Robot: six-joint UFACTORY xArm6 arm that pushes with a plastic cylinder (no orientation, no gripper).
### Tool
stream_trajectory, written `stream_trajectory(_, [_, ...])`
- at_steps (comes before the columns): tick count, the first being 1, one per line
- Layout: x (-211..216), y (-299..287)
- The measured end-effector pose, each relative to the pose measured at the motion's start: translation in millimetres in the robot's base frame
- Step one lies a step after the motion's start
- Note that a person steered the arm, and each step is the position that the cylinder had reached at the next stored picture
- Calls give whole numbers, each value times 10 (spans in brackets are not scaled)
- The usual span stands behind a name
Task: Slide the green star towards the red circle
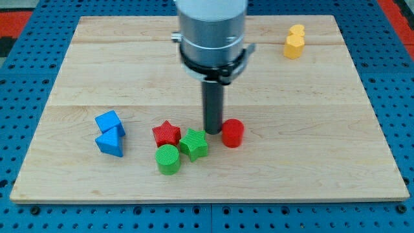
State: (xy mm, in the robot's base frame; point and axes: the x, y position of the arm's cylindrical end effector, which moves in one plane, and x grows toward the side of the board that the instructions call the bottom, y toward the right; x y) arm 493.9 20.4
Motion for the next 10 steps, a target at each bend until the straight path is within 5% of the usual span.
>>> stream_trajectory(3, [-2,1015])
stream_trajectory(5, [-84,75])
stream_trajectory(10, [225,-705])
